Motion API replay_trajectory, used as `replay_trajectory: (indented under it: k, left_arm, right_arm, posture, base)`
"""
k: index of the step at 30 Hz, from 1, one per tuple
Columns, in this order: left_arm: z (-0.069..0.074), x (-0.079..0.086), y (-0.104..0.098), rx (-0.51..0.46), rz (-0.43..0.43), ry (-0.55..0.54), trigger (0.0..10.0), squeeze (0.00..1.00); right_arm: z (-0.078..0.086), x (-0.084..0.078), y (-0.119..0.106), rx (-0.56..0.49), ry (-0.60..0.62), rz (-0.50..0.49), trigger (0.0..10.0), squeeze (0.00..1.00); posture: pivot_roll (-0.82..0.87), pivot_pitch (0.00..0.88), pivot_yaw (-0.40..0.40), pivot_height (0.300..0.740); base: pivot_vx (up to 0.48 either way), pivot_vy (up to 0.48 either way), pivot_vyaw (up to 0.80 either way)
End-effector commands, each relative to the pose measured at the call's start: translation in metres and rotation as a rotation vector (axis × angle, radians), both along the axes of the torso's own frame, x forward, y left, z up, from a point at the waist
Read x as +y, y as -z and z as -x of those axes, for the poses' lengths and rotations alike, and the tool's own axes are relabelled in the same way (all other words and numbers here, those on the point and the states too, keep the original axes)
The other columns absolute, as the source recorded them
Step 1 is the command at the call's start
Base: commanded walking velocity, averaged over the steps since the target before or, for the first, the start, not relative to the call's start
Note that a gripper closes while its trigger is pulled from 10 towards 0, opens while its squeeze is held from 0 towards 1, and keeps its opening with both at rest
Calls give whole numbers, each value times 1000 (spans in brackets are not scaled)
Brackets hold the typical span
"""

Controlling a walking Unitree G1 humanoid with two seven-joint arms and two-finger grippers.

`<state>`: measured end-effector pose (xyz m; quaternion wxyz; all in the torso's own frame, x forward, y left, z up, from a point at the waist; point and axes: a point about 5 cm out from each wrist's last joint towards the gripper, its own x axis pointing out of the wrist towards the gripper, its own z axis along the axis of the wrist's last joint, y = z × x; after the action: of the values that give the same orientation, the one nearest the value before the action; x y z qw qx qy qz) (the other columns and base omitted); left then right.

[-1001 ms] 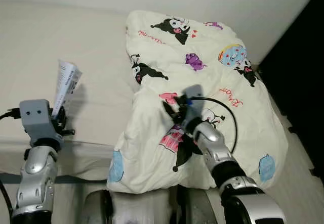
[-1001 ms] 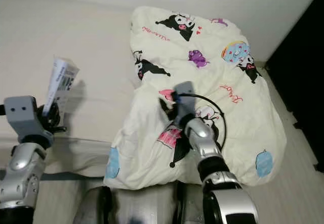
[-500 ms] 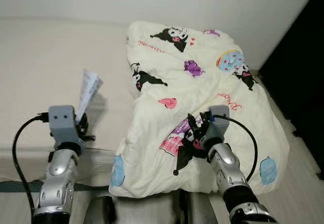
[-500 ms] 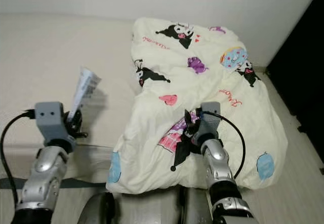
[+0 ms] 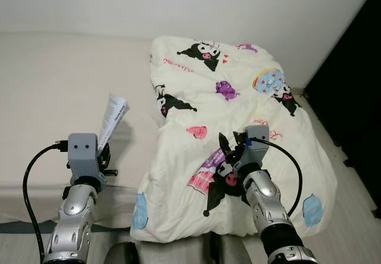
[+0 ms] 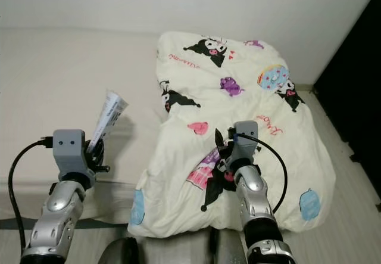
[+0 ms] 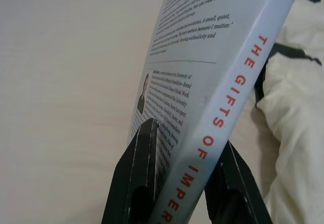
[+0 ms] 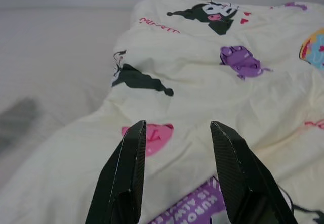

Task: Clean up the room

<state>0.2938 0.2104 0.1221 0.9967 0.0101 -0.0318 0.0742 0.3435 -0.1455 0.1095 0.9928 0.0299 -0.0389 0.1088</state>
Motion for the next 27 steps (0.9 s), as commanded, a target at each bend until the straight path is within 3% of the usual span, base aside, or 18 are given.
replay_trajectory:
  k: [1,17,27]
  left_arm:
    - [1,1,-7,-46,-6,-10,10000,0]
    - [4,11,-10,-61,12,-23,10000,0]
    - [6,9,-3,-40,2,3,10000,0]
  right_arm:
    - [3,-2,4,18,3,-6,10000,0]
    - [5,1,2,15,-17,-15,10000,0]
    - [6,1,4,22,-27,-12,10000,0]
  posture:
    - [53,139,-64,651]
    - [52,132,-68,706]
    - [54,127,-70,731]
  base:
    - [0,0,0]
    - [0,0,0]
    - [0,0,0]
